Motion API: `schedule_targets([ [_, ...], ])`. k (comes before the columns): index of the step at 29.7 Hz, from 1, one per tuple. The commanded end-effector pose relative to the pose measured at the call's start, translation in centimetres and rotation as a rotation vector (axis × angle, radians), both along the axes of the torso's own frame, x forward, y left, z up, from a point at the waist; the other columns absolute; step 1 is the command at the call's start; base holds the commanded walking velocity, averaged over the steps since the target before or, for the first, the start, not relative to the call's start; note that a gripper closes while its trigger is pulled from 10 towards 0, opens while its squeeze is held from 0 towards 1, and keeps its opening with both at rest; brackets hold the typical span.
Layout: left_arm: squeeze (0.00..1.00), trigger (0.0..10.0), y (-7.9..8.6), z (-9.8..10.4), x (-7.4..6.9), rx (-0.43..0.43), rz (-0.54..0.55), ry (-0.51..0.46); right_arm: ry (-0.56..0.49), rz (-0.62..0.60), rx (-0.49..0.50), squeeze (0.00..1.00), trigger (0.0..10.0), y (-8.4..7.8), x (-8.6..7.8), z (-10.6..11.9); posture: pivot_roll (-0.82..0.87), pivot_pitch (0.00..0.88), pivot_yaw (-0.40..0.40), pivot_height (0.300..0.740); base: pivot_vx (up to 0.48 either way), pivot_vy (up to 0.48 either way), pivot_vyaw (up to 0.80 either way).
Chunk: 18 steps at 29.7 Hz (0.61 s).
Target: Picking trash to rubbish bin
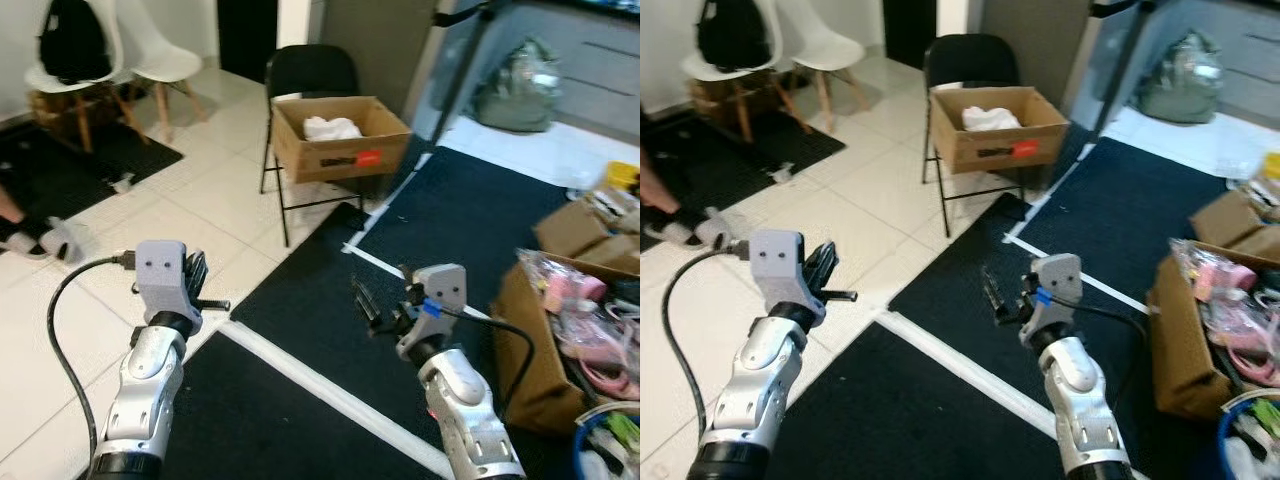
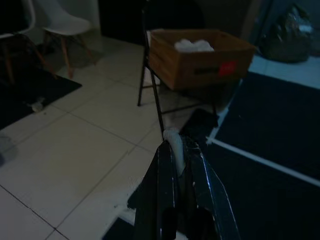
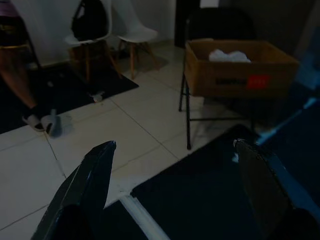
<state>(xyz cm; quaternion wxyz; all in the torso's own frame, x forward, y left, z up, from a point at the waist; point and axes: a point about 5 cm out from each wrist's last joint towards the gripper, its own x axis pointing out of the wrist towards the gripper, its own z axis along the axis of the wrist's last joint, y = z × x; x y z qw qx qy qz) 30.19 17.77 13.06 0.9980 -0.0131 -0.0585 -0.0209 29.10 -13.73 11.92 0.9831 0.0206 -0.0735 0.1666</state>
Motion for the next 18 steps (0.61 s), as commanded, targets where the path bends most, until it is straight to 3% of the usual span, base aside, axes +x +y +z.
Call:
schedule_targets([
  [1,0.0,10.0,-0.62,-0.24,-0.2,0.0,-0.011,0.007,0.021,-0.018,0.003,0.0,10.0,-0.68,-0.14,-0.35,-0.03,0.077,-0.037,0.74,0.0,0.0,-0.58],
  [18,0.0,10.0,-0.92,-0.32,-0.44,-0.025,-0.005,0.005,0.029,-0.008,0.002,0.0,10.0,-0.75,0.09,-0.4,-0.02,0.057,-0.051,0.74,0.0,0.0,-0.58],
])
